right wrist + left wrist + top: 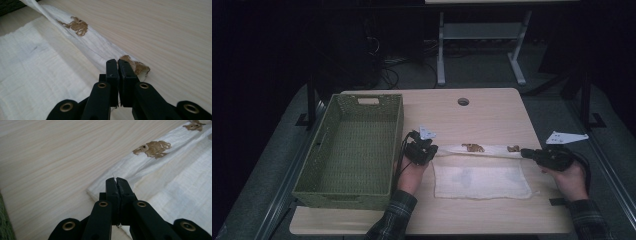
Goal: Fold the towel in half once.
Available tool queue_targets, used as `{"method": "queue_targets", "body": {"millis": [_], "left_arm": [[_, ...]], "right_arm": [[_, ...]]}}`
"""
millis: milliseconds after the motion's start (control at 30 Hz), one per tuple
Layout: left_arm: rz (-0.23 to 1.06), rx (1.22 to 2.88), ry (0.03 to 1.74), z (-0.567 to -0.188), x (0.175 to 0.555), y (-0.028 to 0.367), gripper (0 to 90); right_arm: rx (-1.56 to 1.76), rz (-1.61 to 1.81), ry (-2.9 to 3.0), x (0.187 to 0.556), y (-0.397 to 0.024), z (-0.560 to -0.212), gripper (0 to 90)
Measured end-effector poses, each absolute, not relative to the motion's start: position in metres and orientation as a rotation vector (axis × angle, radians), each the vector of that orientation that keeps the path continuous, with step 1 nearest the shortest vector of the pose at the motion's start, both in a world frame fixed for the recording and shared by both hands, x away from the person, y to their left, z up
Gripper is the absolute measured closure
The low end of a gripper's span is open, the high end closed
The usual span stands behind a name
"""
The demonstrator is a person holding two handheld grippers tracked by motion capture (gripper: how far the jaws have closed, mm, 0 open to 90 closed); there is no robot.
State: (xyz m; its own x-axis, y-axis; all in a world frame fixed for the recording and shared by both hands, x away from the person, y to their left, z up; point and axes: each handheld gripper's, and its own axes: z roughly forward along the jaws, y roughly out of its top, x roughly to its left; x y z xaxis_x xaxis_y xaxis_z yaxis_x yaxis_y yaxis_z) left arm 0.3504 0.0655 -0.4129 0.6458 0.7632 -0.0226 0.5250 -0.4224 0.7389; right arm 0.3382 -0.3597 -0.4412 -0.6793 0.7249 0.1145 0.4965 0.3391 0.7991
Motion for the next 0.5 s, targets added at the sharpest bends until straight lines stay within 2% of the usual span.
{"method": "queue_targets", "body": {"millis": [500], "left_arm": [[0.417, 2.139, 0.988, -0.416, 0.314, 0.064, 88.6]], "right_arm": [[1.058, 1.232, 2.387, 0.312, -0.361, -0.446, 86.9]]}}
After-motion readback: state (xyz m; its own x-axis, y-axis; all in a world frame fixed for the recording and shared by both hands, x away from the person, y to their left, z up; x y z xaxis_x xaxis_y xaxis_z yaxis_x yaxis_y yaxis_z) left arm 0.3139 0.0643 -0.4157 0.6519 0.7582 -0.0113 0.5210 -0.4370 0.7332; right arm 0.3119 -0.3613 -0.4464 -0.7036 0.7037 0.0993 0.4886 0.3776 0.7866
